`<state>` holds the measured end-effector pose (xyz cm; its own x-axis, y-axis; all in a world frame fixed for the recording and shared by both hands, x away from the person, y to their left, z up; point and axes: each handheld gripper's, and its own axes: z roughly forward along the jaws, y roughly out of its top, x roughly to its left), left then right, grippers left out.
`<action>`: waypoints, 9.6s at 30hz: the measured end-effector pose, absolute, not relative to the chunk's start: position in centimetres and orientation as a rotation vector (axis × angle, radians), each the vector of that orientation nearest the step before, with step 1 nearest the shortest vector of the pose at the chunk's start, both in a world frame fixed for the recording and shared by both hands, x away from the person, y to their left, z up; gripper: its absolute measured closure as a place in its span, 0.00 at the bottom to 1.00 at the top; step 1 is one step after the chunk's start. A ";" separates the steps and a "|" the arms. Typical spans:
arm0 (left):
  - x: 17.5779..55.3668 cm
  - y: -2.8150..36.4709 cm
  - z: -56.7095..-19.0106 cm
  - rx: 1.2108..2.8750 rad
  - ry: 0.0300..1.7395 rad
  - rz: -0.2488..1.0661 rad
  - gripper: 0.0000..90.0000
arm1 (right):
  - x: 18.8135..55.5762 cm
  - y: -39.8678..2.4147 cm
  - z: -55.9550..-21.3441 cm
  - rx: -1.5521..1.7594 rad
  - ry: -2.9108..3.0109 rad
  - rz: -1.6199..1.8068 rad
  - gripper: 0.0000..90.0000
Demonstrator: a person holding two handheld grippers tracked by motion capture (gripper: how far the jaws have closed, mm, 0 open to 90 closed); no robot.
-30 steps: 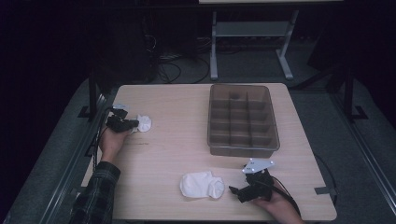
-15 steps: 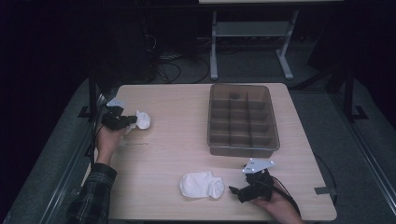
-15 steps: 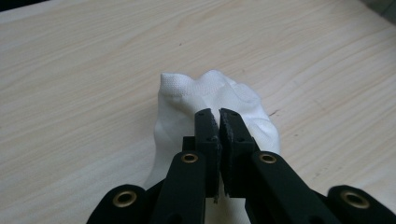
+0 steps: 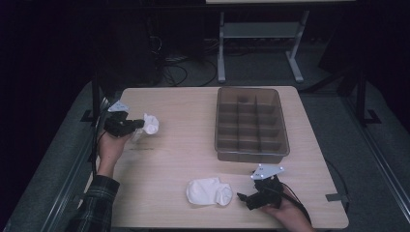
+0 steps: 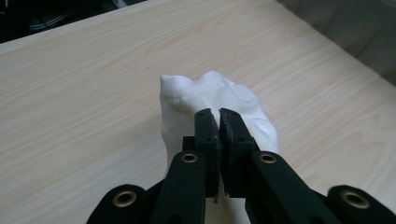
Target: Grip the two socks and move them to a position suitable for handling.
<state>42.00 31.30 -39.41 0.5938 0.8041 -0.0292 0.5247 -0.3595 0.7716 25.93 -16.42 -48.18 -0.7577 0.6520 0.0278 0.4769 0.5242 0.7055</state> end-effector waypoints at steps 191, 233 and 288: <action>31.8 15.3 -45.1 2.344 0.580 0.063 0.65 | 27.9 -13.6 -46.5 0.977 2.631 1.215 0.75; 32.2 14.5 -45.6 2.383 0.548 0.024 0.98 | 27.6 -13.6 -46.0 0.950 2.648 1.215 0.96; 28.1 14.6 -42.9 2.317 0.436 -0.031 1.00 | 23.8 -13.6 -44.6 0.929 2.667 1.287 1.00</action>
<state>28.15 14.57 -42.88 0.9414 0.3010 -0.1523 0.3193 -0.6496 0.6900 23.84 -13.60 -44.59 -0.8202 0.5299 0.2158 0.4987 0.4772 0.7236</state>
